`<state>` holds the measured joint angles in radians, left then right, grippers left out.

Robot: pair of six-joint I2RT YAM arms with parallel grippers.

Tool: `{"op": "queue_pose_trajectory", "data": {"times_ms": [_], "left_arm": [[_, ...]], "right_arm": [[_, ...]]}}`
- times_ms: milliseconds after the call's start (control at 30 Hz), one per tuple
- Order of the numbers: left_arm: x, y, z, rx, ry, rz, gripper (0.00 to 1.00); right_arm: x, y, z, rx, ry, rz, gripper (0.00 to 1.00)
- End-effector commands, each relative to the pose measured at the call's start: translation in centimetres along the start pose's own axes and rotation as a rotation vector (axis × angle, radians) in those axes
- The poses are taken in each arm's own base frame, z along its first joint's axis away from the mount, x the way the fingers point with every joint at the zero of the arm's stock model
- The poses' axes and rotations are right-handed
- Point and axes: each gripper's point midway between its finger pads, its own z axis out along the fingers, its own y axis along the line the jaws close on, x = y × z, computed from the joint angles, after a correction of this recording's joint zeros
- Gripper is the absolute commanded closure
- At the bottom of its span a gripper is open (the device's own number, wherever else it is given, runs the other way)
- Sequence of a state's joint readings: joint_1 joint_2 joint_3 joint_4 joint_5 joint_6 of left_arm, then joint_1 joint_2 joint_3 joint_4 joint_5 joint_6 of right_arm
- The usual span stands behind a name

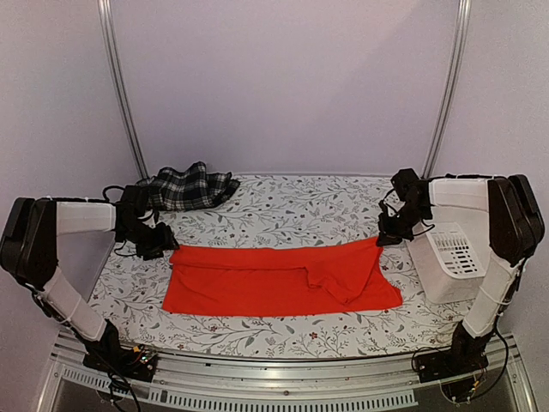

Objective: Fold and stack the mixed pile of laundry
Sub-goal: Adjust the rectangle-folded T-shirt at the center of the board.

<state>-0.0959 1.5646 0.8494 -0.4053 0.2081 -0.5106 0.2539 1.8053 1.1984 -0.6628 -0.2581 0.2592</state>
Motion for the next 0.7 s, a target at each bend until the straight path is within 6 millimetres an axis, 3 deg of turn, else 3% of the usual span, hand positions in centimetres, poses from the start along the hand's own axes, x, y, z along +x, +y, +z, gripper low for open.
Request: {"op": "queue_pose_trajectory", "data": {"times_ms": [0,300,667], "left_arm": [[0.3,0.1,-0.1,0.036,0.001,-0.017,0.41],[0.1,-0.4,0.9,0.074,0.0,-0.013,0.42],[-2.7,-0.6,3.8,0.058,0.0,-0.013,0.41]], "right_arm": [[-1.0,-0.5,0.4,0.024,-0.015,-0.016,1.0],[-0.4,-1.2,1.2,0.046,0.005,-0.021,1.0],[-0.3,-1.8,1.3,0.076,0.01,-0.039,1.0]]}}
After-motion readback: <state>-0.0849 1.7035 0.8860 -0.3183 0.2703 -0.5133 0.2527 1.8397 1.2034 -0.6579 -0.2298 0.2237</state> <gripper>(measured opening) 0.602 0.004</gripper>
